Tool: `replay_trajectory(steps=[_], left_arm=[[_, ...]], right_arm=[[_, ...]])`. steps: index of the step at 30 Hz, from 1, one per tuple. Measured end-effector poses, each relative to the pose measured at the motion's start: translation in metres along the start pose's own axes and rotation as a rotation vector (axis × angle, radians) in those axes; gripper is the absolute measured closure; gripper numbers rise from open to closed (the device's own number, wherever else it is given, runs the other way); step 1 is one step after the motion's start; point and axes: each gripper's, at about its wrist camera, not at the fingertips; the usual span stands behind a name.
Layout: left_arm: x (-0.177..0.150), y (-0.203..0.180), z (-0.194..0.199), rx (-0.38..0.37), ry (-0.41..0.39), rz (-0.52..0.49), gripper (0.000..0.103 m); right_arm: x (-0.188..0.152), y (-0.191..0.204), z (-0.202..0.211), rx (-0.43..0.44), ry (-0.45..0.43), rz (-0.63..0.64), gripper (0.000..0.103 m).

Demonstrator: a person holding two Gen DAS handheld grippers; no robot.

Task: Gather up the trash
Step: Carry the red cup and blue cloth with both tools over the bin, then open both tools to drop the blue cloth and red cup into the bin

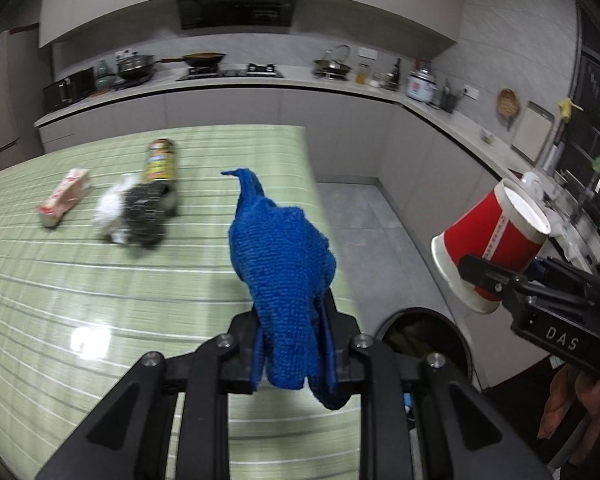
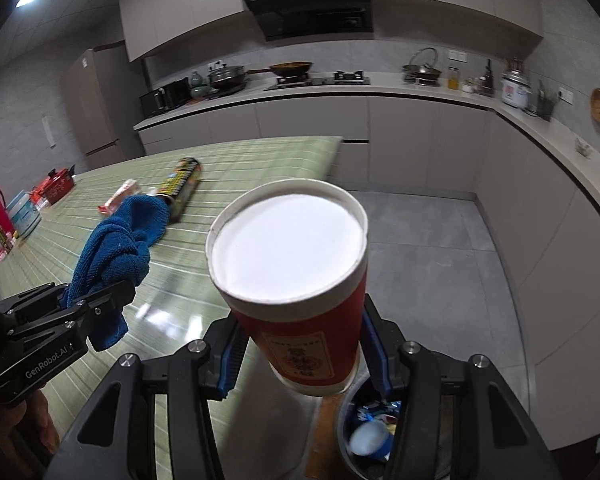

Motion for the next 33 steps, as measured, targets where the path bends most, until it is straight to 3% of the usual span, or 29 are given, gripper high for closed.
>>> replay_trajectory(steps=[15, 33], left_arm=[[-0.038, -0.112, -0.036, -0.097, 0.087, -0.077, 0.079], [-0.103, -0.16, -0.099, -0.082, 0.24, -0.055, 0.079]], right_arm=[[-0.057, -0.107, 0.03, -0.089, 0.057, -0.078, 0.049], [-0.119, -0.147, -0.01, -0.035, 0.176, -0.087, 0.049]])
Point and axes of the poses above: each gripper's, at about its wrist camera, not at the fingertips, and z roughly against the way its jaws point, y to its left, x to its top, and after that the axes turned 8 degrees about z, right-handed
